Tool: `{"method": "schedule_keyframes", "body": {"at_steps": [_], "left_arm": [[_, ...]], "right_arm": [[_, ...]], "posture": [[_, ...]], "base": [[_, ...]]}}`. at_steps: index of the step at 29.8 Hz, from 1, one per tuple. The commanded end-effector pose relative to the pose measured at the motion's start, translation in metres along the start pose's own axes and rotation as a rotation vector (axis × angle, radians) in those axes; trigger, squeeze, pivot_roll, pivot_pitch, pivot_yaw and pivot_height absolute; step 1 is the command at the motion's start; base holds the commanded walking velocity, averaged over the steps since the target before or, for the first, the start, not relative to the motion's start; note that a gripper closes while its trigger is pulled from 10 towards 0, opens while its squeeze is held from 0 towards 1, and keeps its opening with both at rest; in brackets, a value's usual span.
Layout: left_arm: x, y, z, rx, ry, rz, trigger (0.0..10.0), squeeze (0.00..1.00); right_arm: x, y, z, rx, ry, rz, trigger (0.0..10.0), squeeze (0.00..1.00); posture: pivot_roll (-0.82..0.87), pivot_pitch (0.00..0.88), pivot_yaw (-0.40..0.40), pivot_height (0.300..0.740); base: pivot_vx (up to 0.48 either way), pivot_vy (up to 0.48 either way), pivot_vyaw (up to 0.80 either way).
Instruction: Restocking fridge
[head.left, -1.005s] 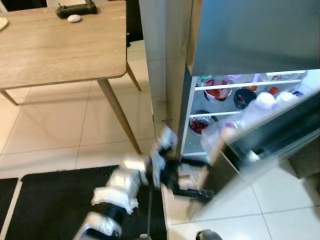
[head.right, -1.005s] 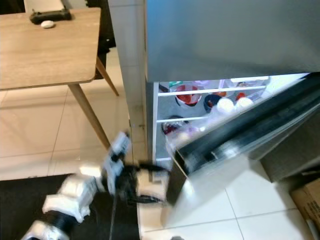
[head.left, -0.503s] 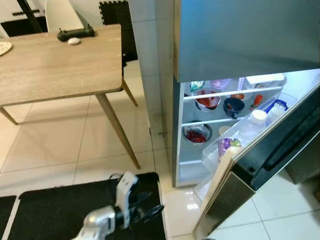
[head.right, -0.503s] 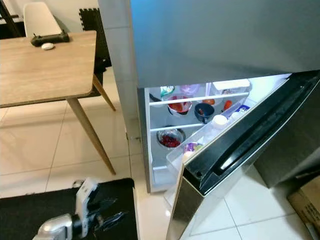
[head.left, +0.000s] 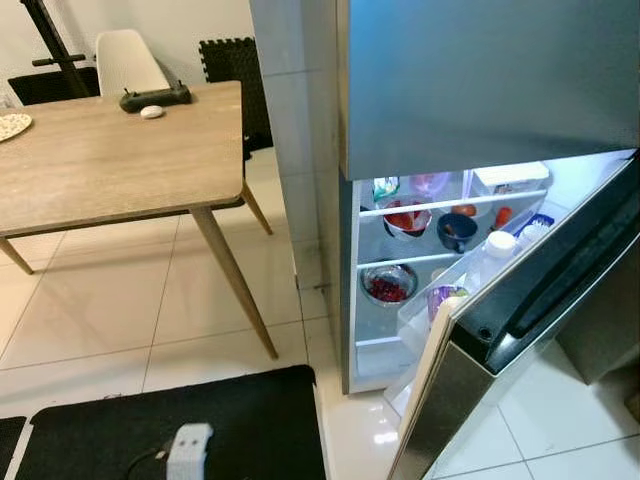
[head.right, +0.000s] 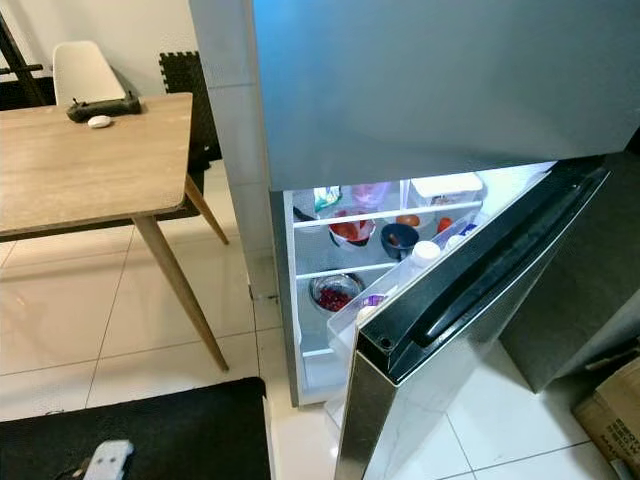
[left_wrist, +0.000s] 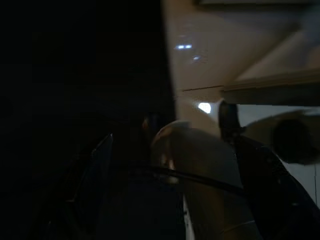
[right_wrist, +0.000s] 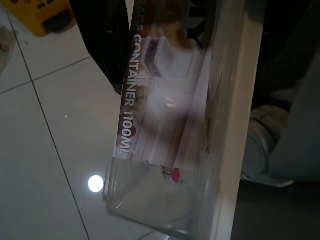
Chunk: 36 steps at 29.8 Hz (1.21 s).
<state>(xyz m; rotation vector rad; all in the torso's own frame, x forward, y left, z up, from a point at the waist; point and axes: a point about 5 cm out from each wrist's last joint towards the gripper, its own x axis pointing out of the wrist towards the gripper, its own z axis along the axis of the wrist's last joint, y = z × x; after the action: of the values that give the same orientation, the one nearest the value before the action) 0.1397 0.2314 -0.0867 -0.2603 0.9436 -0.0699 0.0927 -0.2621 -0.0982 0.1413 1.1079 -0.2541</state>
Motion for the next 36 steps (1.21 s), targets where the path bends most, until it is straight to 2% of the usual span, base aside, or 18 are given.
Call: {"method": "schedule_keyframes", "body": {"at_steps": [1,8,18,36], "left_arm": [[-0.0017,0.0033,-0.0058,-0.048,0.012,0.041,10.0,0.0],[0.0004,0.0015,-0.0083,-0.124,0.001,0.099,10.0,0.0],[0.0022,-0.0018,-0.0088,-0.123,0.007,0.101,10.0,0.0],[0.0025,-0.0044,-0.0122,-0.125,0.013,0.098,10.0,0.0]], "right_arm": [[0.0012,0.0055,-0.0019,0.001,0.016,0.007,10.0,0.0],[0.0033,0.0091,0.0042,-0.019,0.021,0.01,10.0,0.0],[0.0044,0.0123,0.005,-0.033,0.036,0.006,10.0,0.0],[0.003,0.0076,-0.0003,-0.061,0.069,-0.009,10.0,0.0]], "posture": [[-0.14,0.028,0.011,0.74],[-0.13,0.013,0.005,0.74],[-0.12,0.005,0.006,0.74],[-0.12,0.01,0.001,0.74]], "base": [[0.0,0.0,0.0],[-0.231,0.0,0.0],[-0.384,0.0,0.0],[-0.422,0.0,0.0]]}}
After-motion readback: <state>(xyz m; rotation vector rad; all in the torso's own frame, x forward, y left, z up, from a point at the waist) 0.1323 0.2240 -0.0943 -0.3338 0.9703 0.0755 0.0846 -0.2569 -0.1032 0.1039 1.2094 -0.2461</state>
